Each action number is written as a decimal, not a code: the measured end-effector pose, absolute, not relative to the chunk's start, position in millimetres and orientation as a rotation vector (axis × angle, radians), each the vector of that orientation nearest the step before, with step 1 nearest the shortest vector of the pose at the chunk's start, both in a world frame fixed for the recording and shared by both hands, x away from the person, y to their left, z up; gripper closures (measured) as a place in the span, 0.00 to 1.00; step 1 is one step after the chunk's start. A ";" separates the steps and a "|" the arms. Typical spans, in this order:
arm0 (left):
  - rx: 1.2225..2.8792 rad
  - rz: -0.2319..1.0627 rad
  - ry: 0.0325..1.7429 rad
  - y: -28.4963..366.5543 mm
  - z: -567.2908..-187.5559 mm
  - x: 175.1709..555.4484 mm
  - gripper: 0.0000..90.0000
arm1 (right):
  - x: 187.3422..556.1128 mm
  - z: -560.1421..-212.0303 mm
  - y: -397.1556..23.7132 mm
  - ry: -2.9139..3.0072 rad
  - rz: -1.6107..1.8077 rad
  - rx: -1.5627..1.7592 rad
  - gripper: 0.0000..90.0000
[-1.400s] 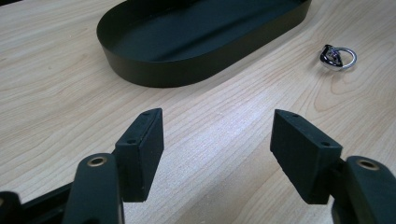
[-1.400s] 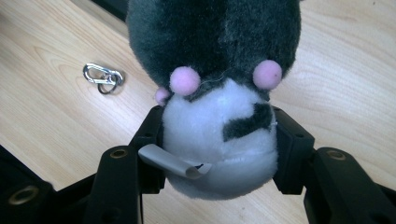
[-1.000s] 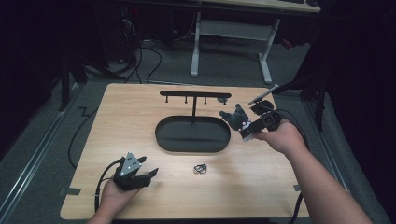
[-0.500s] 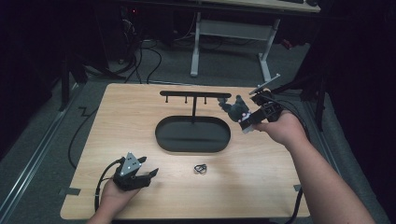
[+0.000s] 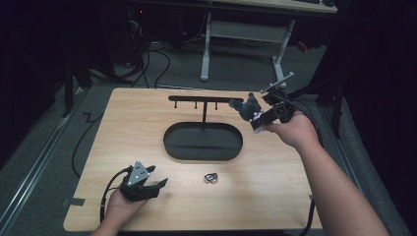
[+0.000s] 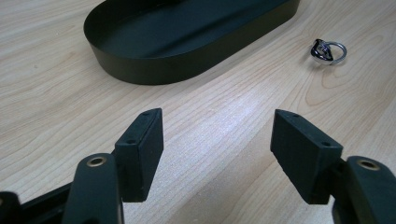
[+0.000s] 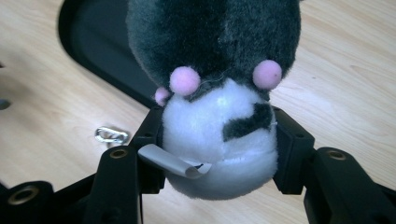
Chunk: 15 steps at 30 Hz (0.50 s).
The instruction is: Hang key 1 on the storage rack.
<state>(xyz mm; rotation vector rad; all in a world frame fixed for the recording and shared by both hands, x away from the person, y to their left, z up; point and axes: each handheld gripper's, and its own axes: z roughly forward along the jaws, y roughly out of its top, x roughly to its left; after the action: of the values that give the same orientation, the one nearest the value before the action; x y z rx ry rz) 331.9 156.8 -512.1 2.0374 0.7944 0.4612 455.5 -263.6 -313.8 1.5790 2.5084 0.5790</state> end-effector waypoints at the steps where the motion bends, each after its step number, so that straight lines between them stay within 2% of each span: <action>1: 2.038 0.461 0.795 156.9 -512.2 332.0 0.39 | 456.3 -315.1 -265.8 2.502 0.578 1.589 0.53; 15: 2.051 0.458 0.793 155.3 -513.2 332.1 0.39 | 455.0 -356.4 -280.9 2.524 0.587 1.640 0.53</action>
<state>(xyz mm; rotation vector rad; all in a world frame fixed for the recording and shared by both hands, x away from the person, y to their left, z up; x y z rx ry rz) 332.1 155.3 -513.2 2.0507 0.7933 0.4579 455.0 -280.9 -356.4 1.6396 2.5238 0.5871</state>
